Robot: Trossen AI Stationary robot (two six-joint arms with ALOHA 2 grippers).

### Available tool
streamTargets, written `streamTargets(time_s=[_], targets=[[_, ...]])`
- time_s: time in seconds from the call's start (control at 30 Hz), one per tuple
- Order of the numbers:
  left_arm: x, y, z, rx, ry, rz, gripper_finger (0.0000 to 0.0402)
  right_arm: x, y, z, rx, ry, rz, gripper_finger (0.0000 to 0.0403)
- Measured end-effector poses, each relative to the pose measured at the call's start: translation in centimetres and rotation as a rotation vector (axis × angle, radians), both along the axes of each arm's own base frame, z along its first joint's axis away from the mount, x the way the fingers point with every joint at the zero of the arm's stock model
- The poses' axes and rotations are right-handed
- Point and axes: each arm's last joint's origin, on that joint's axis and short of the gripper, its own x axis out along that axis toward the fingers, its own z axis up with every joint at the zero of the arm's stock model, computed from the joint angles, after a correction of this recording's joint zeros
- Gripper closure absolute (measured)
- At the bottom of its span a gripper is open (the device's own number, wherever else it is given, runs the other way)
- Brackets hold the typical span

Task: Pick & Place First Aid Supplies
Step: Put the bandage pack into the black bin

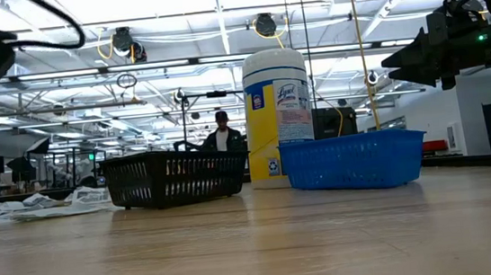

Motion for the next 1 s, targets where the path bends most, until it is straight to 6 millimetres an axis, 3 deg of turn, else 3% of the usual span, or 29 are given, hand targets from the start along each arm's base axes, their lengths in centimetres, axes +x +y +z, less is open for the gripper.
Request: streamTargets(time_s=[0.23,0.83,1.0], targets=[[1.4,0.2,1.4,0.014,-0.046,0.082,0.0400,0.0,0.0,0.0,0.000,0.000,0.000,0.0149],[13.8,5.2,5.8,0.333,-0.424,0.121,0.0401,0.0,0.0,0.0,0.000,0.000,0.000,0.0149],[15.6,5.9,5.7,0.354,-0.479,0.101,0.0401,0.0,0.0,0.0,0.000,0.000,0.000,0.0149]])
